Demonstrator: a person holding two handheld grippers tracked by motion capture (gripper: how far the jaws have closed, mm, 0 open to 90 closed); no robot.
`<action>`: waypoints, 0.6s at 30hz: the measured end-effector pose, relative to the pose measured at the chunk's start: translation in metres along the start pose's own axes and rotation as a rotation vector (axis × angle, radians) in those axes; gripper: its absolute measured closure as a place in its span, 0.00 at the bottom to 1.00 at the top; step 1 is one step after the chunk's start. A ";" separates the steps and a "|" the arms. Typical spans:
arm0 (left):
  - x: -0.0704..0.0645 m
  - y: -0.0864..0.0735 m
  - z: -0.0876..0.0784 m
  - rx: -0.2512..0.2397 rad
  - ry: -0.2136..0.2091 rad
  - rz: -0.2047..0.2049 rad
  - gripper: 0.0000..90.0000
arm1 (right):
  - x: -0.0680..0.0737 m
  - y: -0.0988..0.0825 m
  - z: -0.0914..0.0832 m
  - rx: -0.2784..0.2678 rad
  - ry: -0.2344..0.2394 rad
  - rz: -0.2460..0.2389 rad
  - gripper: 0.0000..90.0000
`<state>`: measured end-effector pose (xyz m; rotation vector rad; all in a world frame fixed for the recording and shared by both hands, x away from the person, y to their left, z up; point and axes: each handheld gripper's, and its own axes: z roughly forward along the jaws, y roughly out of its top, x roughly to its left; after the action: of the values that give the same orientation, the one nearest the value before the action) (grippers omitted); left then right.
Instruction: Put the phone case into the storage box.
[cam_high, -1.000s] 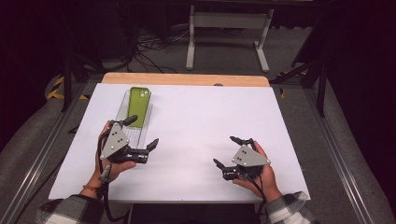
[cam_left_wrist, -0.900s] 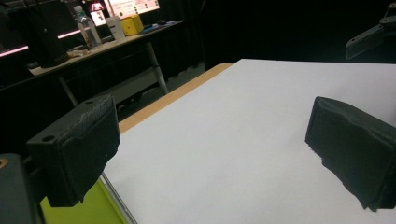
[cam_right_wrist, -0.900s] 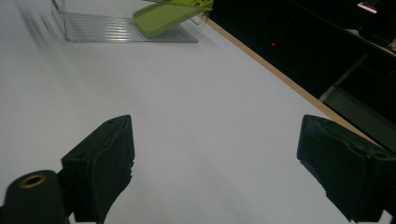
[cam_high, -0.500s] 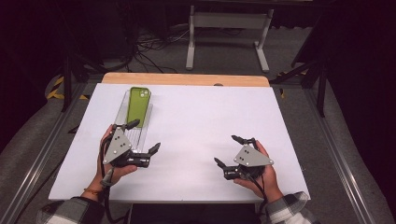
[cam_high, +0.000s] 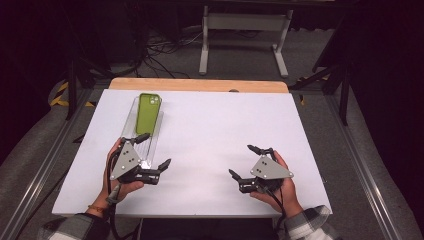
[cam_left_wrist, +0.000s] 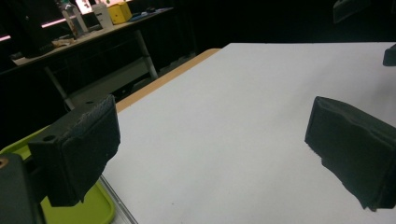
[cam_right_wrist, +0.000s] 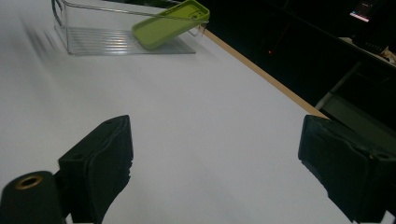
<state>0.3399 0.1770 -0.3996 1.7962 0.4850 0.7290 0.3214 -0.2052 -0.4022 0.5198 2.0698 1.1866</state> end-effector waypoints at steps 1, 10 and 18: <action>-0.001 -0.001 0.000 0.005 -0.005 -0.001 0.04 | 0.000 0.000 0.000 -0.001 0.000 0.000 0.12; -0.006 -0.009 0.000 0.028 -0.011 0.010 0.03 | 0.004 0.001 0.001 -0.002 0.004 -0.002 0.12; -0.003 -0.015 -0.003 0.044 -0.012 0.003 0.04 | 0.007 0.002 0.002 -0.006 0.005 -0.002 0.12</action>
<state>0.3358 0.1822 -0.4135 1.8419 0.4943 0.7143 0.3182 -0.1981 -0.4036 0.5117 2.0701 1.1936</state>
